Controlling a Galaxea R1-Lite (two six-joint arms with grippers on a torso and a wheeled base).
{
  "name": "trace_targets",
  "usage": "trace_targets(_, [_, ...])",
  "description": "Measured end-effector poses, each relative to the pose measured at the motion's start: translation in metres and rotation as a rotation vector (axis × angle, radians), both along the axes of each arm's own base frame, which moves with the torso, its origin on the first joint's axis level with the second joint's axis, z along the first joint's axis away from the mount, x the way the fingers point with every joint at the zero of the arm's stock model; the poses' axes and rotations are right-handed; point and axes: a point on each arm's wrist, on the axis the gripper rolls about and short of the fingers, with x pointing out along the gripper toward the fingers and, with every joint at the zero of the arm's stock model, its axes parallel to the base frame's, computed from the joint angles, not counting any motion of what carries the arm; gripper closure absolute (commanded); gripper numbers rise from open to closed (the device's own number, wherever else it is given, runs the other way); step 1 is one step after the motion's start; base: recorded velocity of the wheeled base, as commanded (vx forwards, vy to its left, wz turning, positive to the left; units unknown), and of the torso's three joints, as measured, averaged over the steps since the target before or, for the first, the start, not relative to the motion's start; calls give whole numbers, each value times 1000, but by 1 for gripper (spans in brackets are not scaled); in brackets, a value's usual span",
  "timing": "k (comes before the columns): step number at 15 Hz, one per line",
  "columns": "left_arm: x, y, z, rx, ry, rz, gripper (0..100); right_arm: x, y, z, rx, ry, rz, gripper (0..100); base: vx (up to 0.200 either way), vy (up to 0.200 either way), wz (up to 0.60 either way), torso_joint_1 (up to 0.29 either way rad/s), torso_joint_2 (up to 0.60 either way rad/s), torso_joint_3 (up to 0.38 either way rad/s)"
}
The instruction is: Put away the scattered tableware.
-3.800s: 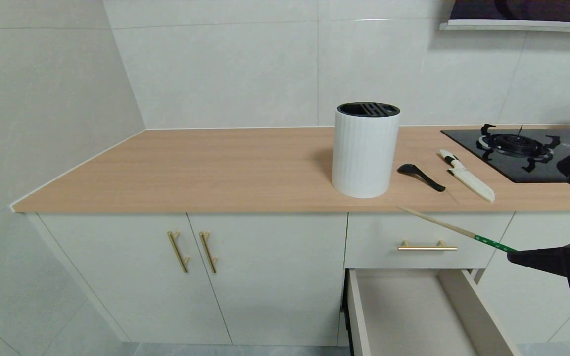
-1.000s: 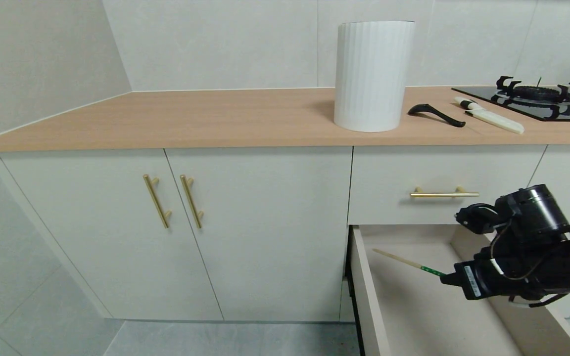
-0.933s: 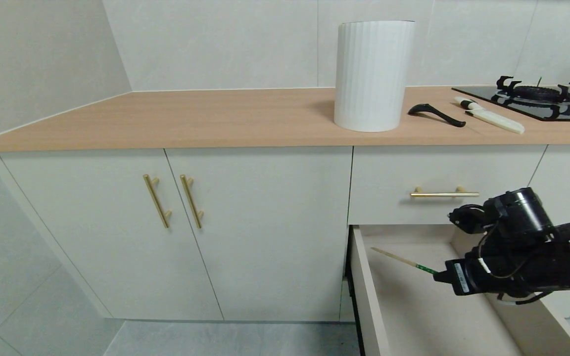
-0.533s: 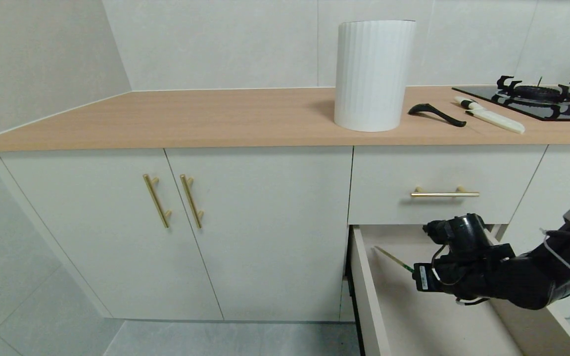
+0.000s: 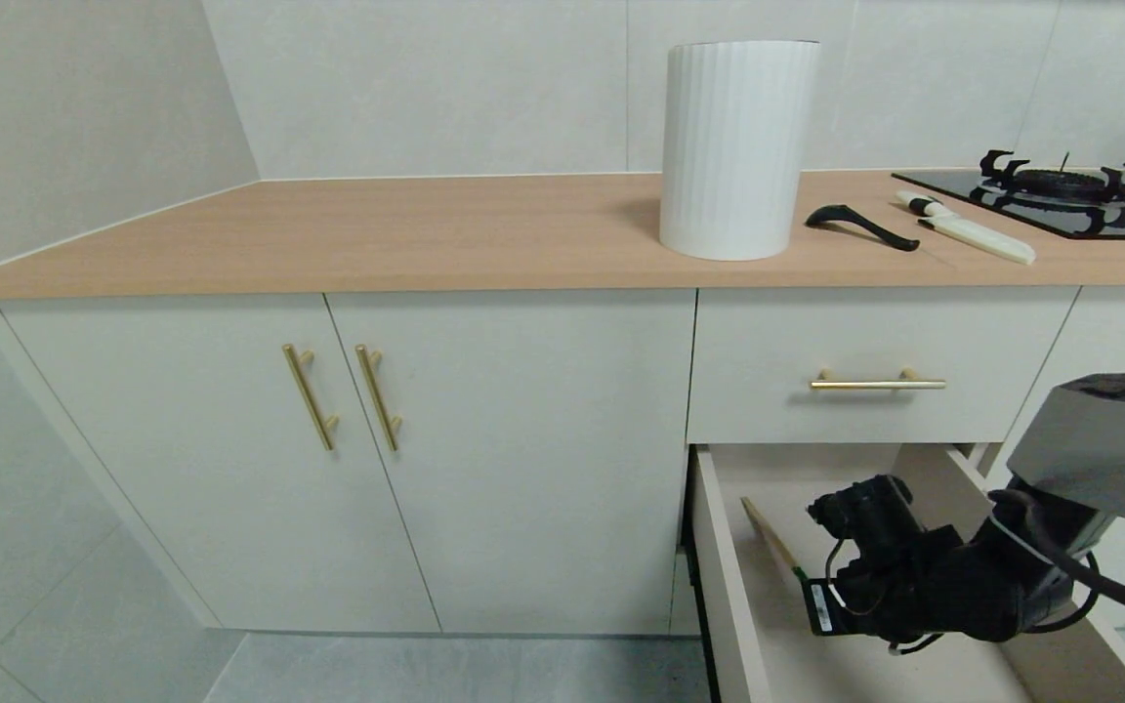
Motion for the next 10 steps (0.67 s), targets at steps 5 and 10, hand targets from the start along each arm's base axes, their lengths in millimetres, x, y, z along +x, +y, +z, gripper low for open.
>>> trace_targets(5, [0,0,0,0,0,-1,0,3,3,-26,-65,44,-17,100,0,0,0,0,0,0])
trace_targets(10, [0,0,0,0,0,-1,0,2,3,-31,-72,58,-17,0,0,0,0,0,0,0])
